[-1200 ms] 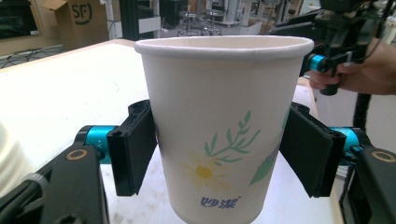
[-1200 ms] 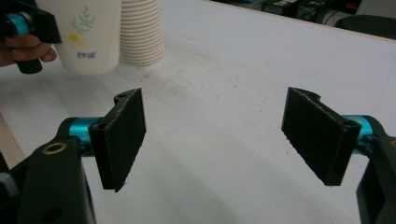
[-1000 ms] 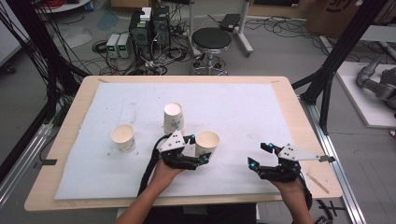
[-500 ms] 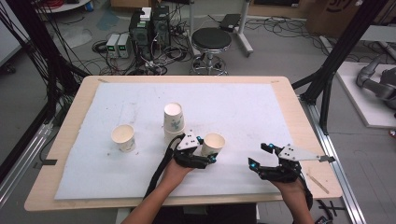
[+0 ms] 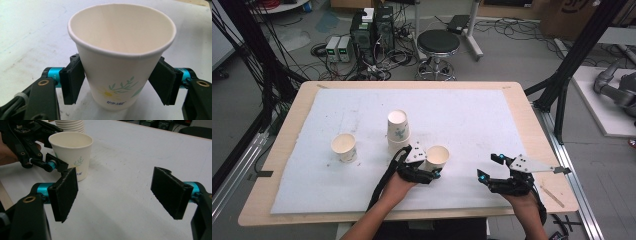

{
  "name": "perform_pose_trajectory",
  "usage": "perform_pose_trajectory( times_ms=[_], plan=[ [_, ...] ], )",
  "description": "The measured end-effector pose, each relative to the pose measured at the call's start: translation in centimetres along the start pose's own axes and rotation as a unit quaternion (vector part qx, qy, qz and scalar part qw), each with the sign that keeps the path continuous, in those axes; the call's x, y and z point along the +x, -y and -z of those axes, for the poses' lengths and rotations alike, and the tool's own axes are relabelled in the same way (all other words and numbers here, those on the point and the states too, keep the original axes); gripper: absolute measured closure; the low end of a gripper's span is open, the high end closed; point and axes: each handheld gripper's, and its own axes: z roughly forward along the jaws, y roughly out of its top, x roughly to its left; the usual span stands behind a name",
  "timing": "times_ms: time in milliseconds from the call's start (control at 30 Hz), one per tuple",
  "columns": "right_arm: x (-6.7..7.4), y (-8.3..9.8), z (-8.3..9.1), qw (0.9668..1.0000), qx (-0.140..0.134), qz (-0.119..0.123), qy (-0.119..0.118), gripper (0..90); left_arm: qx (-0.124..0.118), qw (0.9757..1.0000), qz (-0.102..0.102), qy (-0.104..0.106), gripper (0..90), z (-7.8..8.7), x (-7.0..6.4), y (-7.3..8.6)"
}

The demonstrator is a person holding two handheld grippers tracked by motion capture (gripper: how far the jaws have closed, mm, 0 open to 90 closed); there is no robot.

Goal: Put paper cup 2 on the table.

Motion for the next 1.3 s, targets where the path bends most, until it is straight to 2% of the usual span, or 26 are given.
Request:
perform_pose_trajectory(
  times_ms=[300,467,600,733,833,1033,1133,1300],
  plan=[
    [0.0,0.0,-0.1,1.0000,0.000,0.001,0.000,22.4,0.015,0.9999,0.000,0.008,25.8,0.9,-0.2,0.7],
    [0.1,0.0,-0.2,1.0000,-0.001,0.000,-0.002,22.4,0.000,0.9998,0.017,0.007,25.8,2.4,0.1,1.5],
    [0.1,0.0,-0.2,1.0000,0.001,-0.001,-0.001,22.4,-0.017,0.9996,0.021,0.010,25.8,4.3,0.3,2.1],
    [-0.1,0.1,-0.2,1.0000,0.000,0.000,0.002,22.4,-0.050,0.9984,0.023,0.010,25.6,7.0,0.9,2.7],
    [-0.1,0.1,-0.2,1.0000,0.003,0.005,0.008,22.4,-0.077,0.9966,0.029,0.000,24.7,8.9,1.5,3.0],
    [0.1,0.2,-0.2,0.9998,0.011,0.011,0.011,22.3,-0.130,0.9903,0.036,-0.036,20.5,12.3,2.6,3.6],
    [0.0,0.2,-0.3,0.9998,0.013,0.009,0.011,22.1,-0.141,0.9880,0.039,-0.051,19.1,13.4,2.9,4.0],
    [0.0,0.2,-0.3,0.9998,0.013,0.010,0.012,22.0,-0.161,0.9827,0.047,-0.079,18.3,15.4,3.7,4.6]
  ],
)
